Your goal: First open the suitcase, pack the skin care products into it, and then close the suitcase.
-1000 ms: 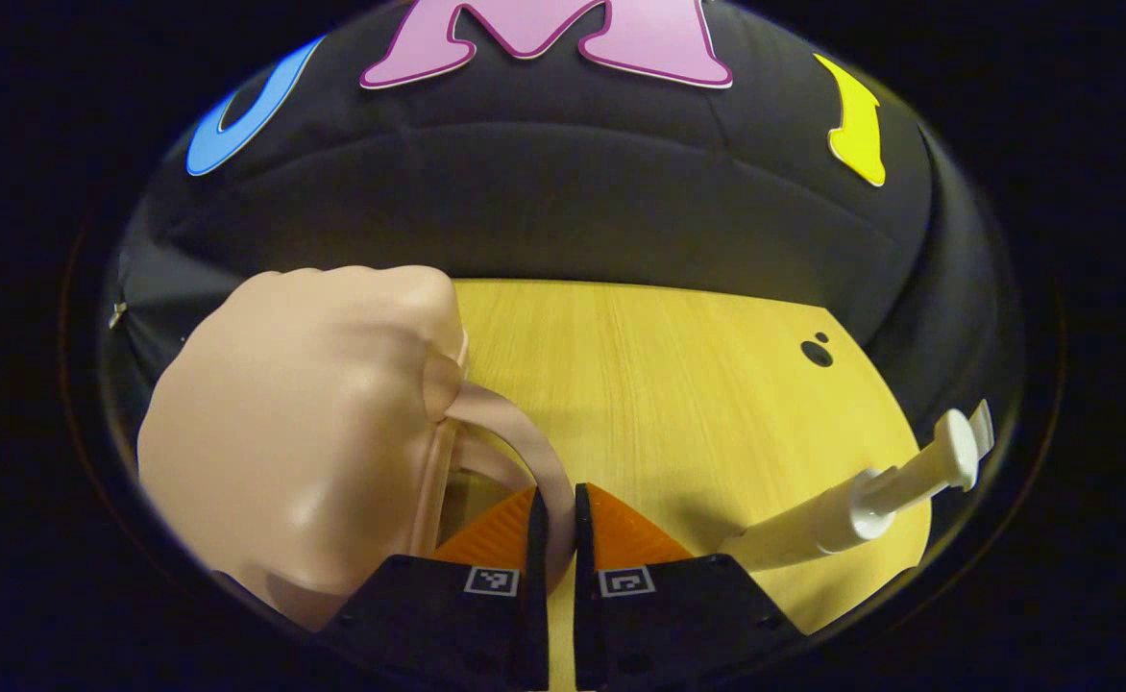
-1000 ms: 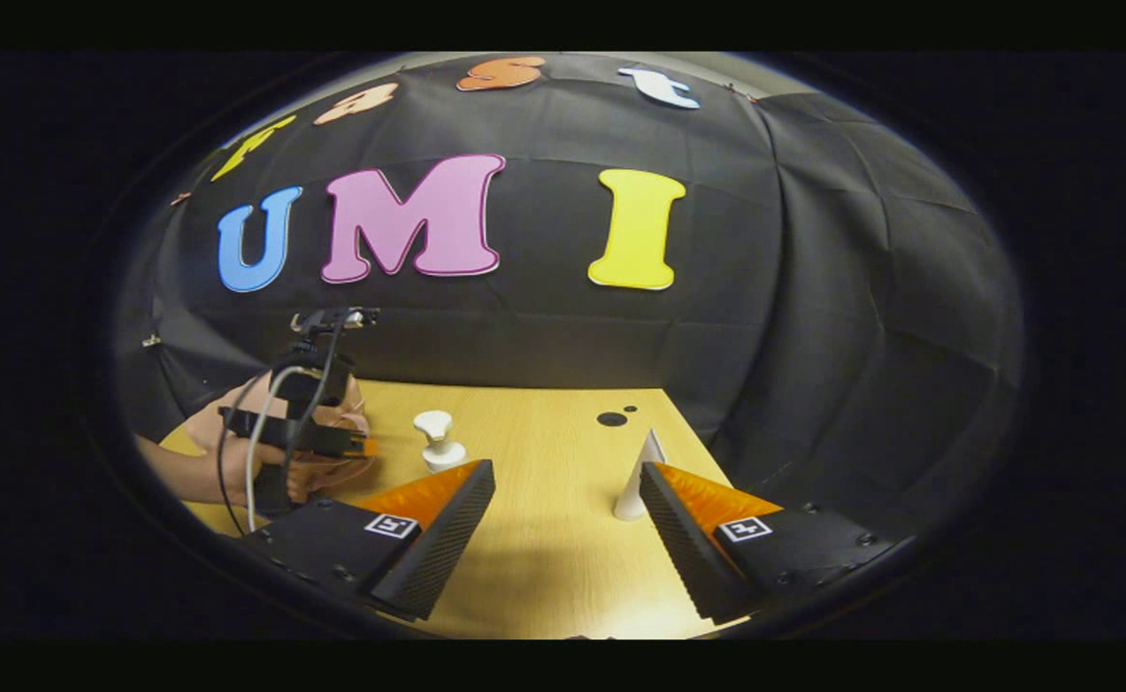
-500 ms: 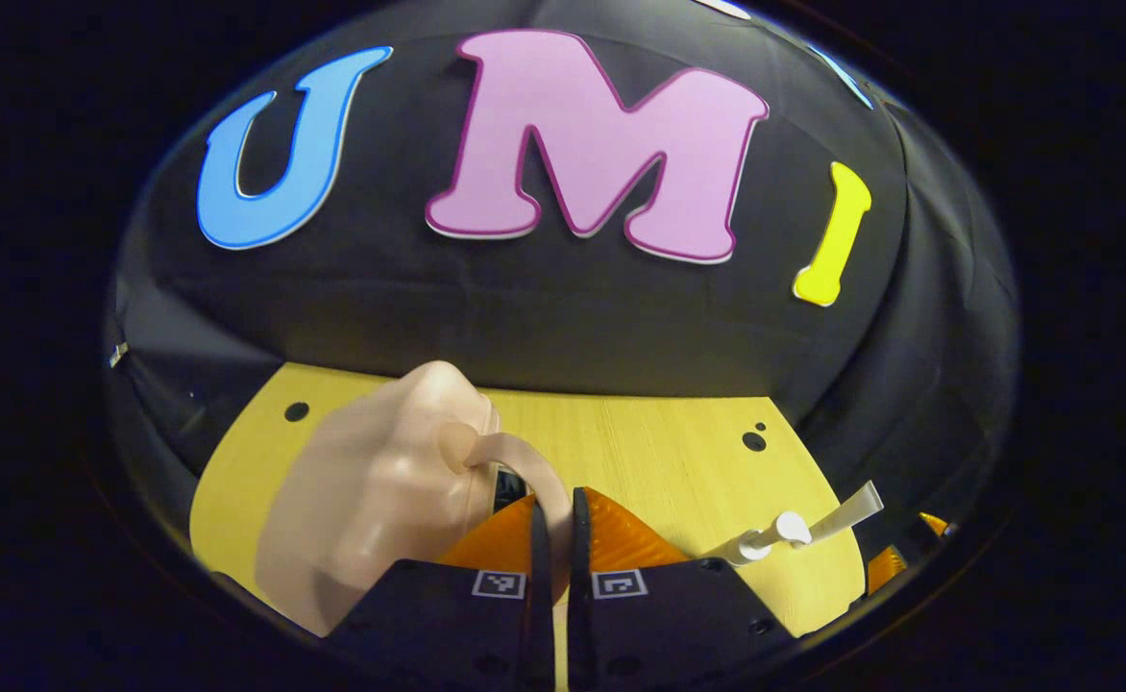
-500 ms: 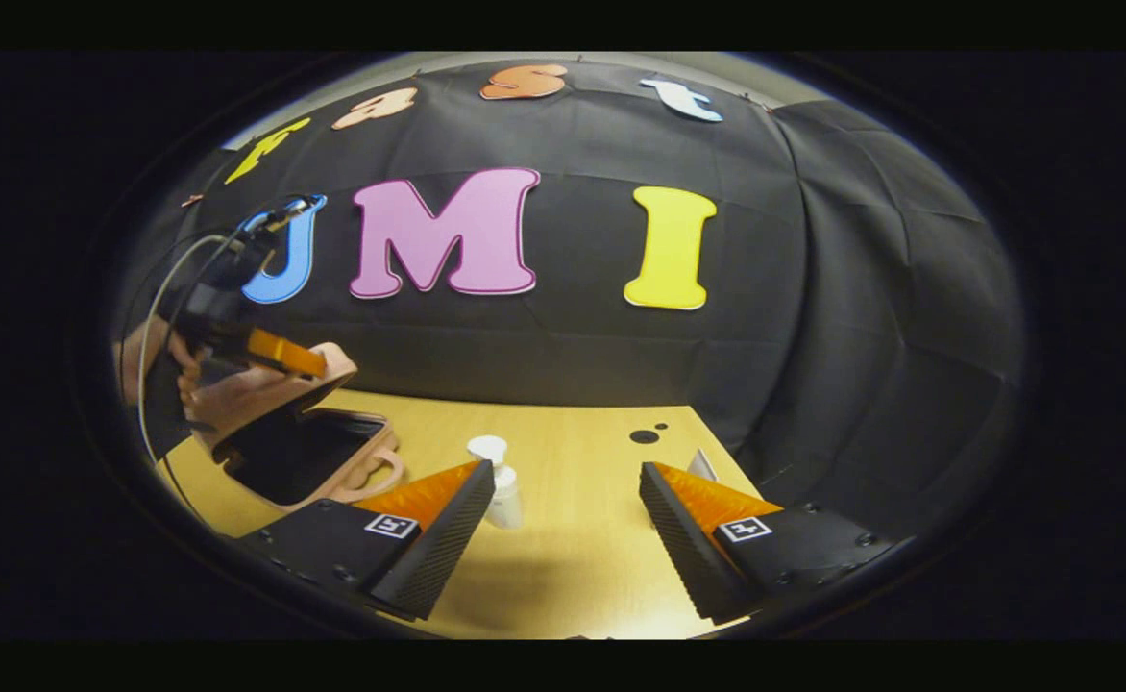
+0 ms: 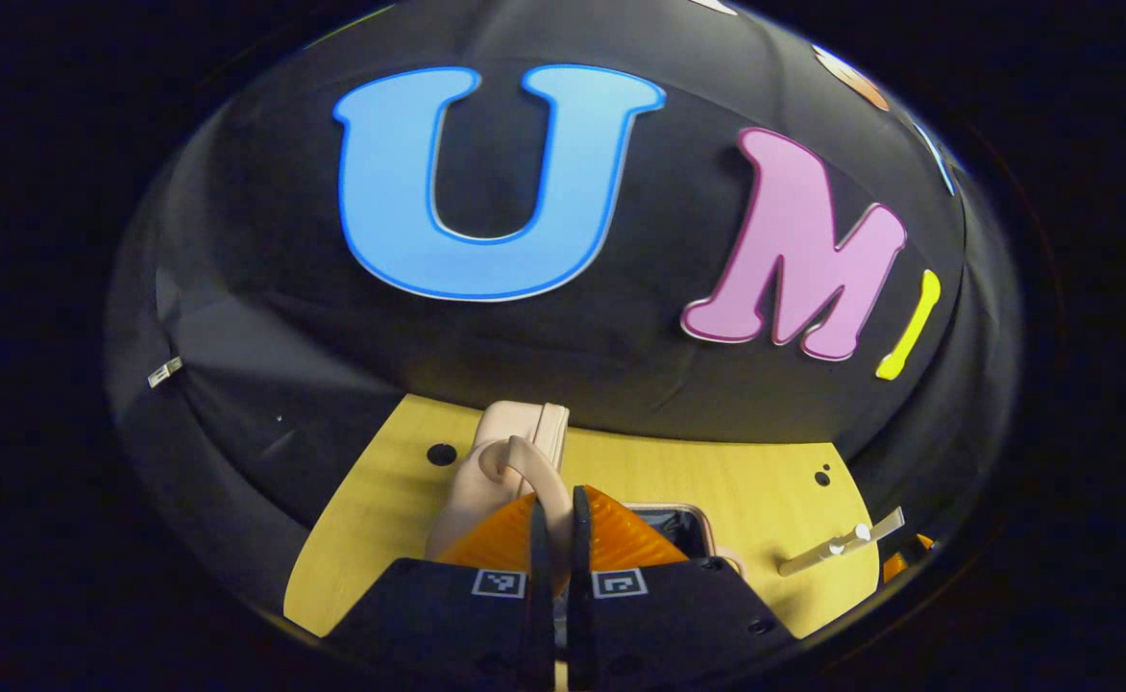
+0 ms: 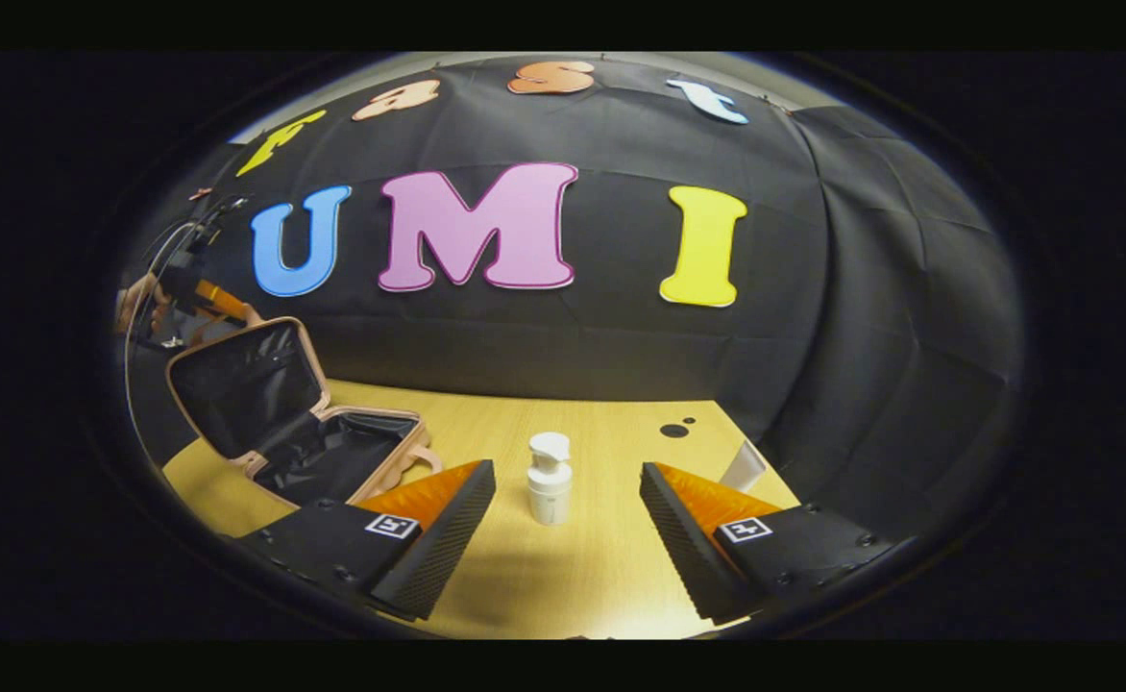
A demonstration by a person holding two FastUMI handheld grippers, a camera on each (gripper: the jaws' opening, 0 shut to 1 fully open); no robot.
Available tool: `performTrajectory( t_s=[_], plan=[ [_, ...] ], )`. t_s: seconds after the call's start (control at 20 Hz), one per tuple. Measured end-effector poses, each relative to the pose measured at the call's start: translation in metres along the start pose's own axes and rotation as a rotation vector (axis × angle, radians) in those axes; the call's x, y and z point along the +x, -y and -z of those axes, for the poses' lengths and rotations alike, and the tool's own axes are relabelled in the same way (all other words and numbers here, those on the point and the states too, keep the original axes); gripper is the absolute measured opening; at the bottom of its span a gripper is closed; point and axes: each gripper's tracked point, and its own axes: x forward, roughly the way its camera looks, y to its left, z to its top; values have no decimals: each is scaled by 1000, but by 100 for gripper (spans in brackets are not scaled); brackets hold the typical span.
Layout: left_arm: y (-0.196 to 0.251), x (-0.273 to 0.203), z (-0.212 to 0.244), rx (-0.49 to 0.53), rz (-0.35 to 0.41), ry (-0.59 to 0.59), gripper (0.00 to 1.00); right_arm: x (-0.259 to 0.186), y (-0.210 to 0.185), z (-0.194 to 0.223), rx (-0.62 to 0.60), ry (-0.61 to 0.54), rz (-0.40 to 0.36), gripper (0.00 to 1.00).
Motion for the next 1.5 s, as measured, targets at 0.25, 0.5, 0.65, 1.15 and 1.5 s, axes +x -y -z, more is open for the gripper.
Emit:
performTrajectory(
  t_s=[0.25, 0.5, 0.65, 1.15, 1.5],
  plan=[
    [-141, 53, 39, 155, -202, -11, 10, 0, -12, 15, 26, -52, 46, 97],
    [-192, 107, 89, 168, -176, -63, 10, 6, -25, 33, -17, -84, 65, 97],
    [-208, 131, 122, 107, -153, -105, 6, 4, -36, 47, 30, -122, 48, 97],
    [-233, 111, 132, 139, -281, -81, 57, -3, -17, 53, -9, -88, 72, 97],
    [-118, 11, 70, 148, -209, 211, 98, -5, 3, 32, 17, -60, 55, 97]
  ],
)
